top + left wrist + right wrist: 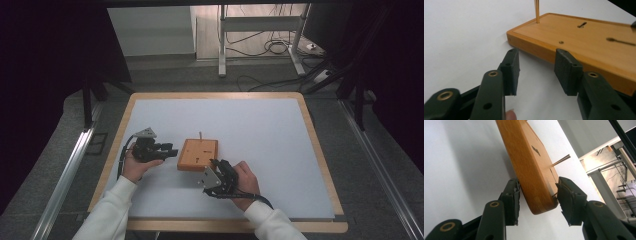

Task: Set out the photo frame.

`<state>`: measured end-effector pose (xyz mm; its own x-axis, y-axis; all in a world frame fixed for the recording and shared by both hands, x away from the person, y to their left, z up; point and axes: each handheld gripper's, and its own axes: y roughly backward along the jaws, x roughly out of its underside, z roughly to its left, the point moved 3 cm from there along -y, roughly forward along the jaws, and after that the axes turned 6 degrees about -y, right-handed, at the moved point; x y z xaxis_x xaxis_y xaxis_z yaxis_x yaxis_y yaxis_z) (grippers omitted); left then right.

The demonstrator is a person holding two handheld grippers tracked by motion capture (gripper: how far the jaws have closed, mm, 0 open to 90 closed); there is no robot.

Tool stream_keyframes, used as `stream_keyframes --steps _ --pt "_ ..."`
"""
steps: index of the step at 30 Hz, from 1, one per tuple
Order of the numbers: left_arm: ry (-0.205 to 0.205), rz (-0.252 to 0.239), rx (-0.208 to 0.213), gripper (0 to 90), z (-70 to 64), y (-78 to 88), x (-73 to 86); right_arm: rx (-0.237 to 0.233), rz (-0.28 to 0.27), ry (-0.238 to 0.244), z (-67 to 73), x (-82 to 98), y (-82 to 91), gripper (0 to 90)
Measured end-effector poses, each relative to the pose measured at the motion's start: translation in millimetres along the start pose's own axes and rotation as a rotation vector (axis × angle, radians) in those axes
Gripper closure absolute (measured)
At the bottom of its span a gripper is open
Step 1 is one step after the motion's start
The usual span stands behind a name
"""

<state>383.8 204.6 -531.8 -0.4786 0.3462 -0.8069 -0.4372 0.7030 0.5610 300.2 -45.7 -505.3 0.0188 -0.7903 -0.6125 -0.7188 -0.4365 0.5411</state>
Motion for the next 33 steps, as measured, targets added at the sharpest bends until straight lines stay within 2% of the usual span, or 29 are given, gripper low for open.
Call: stream_keyframes --steps 2,4,5,6,7,10,28,33 --pt "-0.010 0.009 -0.012 50.8 -1.6 1.1 2.5 0.005 -0.002 0.000 -1.7 -3.1 0.4 57.3" --pt "-0.009 0.014 -0.016 48.6 -3.2 1.6 5.6 0.004 0.003 0.021 -5.9 -5.8 1.3 58.3" --pt "-0.009 0.018 -0.018 47.7 -3.9 1.7 7.0 0.003 0.003 0.011 -7.1 -7.2 1.2 58.6" --pt "-0.008 0.018 -0.021 47.3 -4.2 1.8 8.8 -0.004 0.009 0.026 -9.4 -8.0 1.1 58.7" --pt "-0.008 0.021 -0.021 47.3 -4.0 1.8 9.9 -0.007 0.009 0.010 -10.3 -9.9 0.1 58.8" --pt "-0.004 0.029 -0.025 47.2 -3.1 1.8 13.3 -0.016 0.020 0.025 -15.7 -13.0 -1.9 59.0" --pt "0.000 0.036 -0.023 47.0 -2.4 -0.3 15.3 -0.060 0.030 -0.037 -52.4 -30.4 -11.5 61.6" --pt "0.001 0.037 -0.023 47.1 -2.4 -0.4 15.4 -0.074 0.035 -0.024 -56.0 -35.3 -14.8 62.9"
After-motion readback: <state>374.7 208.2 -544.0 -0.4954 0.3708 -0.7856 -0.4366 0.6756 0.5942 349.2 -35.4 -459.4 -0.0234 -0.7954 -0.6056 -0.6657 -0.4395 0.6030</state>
